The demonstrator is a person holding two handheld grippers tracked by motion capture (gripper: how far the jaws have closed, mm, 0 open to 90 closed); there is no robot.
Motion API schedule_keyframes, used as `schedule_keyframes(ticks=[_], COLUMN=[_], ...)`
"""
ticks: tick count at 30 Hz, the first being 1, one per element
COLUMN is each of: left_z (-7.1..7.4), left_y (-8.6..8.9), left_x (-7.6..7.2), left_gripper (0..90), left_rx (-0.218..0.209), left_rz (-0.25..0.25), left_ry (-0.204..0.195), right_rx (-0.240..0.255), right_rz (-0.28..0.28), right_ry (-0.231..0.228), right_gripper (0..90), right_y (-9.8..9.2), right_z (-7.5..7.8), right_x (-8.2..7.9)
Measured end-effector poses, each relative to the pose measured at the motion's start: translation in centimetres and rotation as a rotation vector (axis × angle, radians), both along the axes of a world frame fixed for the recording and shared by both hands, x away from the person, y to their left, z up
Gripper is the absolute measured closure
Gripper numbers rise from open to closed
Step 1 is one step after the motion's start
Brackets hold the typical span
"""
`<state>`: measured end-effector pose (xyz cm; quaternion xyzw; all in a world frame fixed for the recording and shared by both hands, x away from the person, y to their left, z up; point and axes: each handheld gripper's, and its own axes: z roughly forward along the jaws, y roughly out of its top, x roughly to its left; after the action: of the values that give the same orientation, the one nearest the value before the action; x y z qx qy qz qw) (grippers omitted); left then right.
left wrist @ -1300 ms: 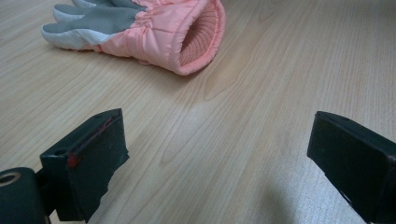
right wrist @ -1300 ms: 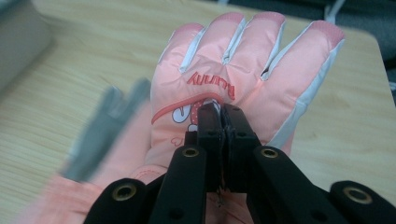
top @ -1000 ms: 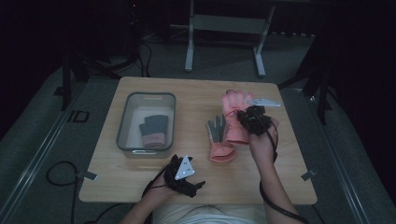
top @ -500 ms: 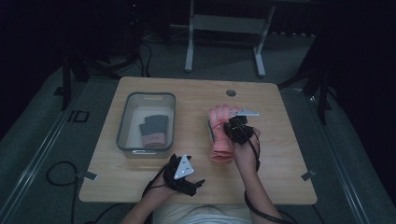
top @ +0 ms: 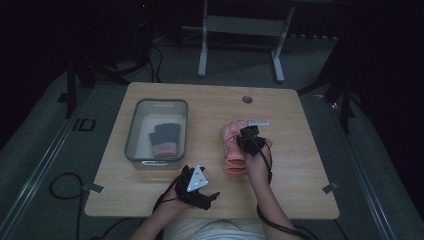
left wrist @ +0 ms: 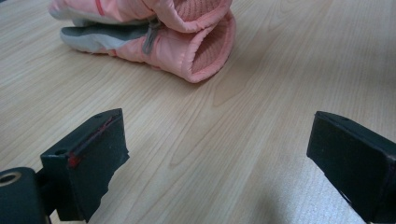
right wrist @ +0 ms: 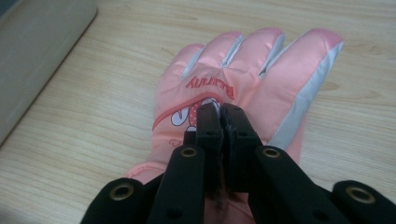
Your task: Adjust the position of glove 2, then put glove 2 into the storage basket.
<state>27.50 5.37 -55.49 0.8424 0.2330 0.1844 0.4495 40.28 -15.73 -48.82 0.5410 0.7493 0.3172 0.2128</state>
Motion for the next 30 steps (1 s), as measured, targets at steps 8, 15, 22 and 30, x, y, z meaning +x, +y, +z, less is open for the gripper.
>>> schedule_keyframes(ticks=[8,15,22,30], left_z=[0.1,0.5,2.6,7.5], left_y=[-0.1,0.2,-0.5,-2.0], left_x=[0.0,0.3,0.5,2.8], left_gripper=[4.5,5.3,5.4,5.7], left_rx=[-0.064,-0.099,-0.138,-0.152], left_rz=[0.018,0.031,-0.011,0.029], left_ry=[0.035,0.082,0.143,-0.014], right_rx=[-0.016,0.027,0.056,-0.018], right_rz=[0.032,0.107,0.192,0.252], right_ry=[-0.011,-0.055,-0.111,-0.167], right_gripper=[78.6,69.5,60.7,62.0], right_y=[0.3,-0.9,-3.7,-6.3], right_z=[-0.6,2.1,4.4,5.4], right_x=[0.1,-0.8,-1.6,-1.0])
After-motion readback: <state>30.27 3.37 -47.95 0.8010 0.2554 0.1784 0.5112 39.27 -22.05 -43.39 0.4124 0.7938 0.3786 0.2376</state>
